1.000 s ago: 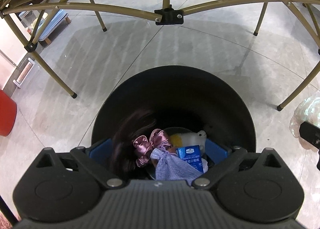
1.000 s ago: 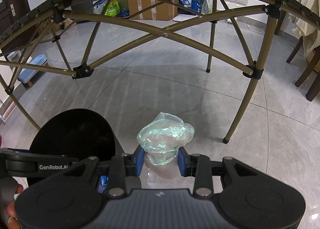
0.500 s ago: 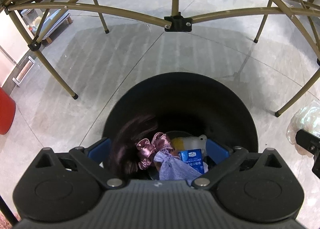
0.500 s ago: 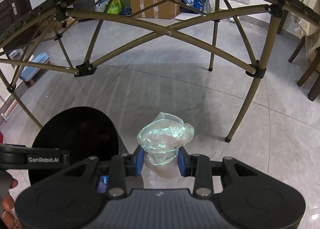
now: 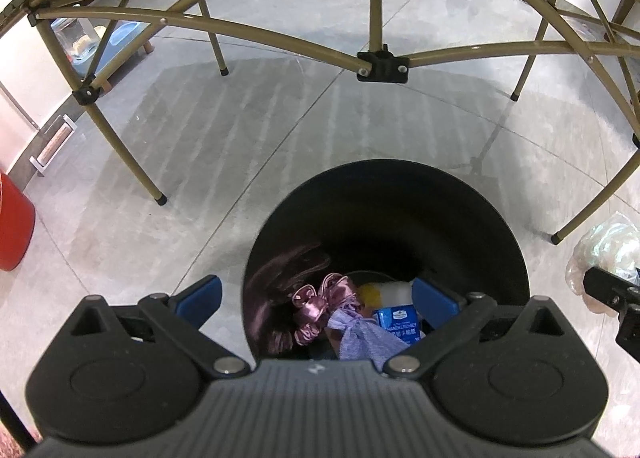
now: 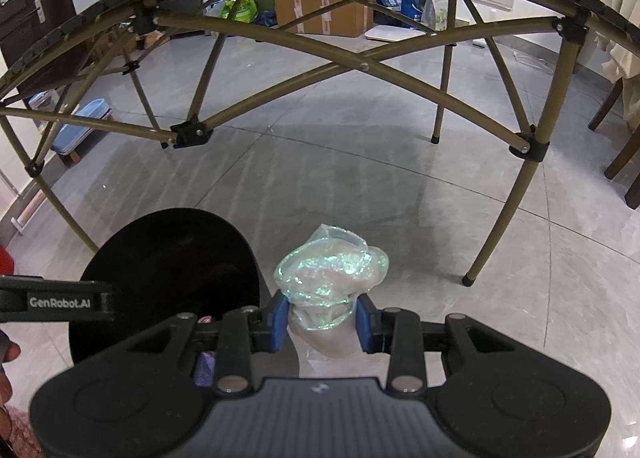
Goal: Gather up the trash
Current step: 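Move the right tool holding the plastic bag over the bin opening, then lower the right tool into the bin and open it to drop the bag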
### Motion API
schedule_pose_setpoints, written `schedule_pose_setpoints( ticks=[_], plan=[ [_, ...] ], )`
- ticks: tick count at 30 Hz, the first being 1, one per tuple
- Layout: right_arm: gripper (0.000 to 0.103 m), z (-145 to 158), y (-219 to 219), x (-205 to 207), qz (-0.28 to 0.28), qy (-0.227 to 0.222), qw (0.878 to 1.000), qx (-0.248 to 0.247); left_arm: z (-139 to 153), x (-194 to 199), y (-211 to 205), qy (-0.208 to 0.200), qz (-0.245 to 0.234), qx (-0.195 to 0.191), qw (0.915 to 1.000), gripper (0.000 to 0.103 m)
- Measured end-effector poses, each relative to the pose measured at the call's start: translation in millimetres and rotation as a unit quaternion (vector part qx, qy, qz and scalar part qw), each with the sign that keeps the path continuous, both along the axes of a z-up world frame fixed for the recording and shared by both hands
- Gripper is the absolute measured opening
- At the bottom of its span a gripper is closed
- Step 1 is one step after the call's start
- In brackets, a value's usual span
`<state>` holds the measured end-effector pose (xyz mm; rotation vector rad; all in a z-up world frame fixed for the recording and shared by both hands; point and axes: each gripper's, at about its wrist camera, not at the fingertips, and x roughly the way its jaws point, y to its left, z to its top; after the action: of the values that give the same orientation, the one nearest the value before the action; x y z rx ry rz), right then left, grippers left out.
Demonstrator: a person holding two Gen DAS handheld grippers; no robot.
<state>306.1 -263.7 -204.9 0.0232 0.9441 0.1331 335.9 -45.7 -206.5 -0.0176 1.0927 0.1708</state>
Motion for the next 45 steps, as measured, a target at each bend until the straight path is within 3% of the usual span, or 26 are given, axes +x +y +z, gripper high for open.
schedule_pose_setpoints(
  ticks=[25,45],
  plan=[
    [0.033,10,74,0,0.076,0.0,0.997,-0.001,24,-23,63,-0.026,0.04,-0.007,0.9988,0.103],
    [0.033,-8,134,7,0.117,0.026,0.993,-0.008,25,-29,90,-0.024,0.066,-0.009,0.9975,0.103]
  ],
)
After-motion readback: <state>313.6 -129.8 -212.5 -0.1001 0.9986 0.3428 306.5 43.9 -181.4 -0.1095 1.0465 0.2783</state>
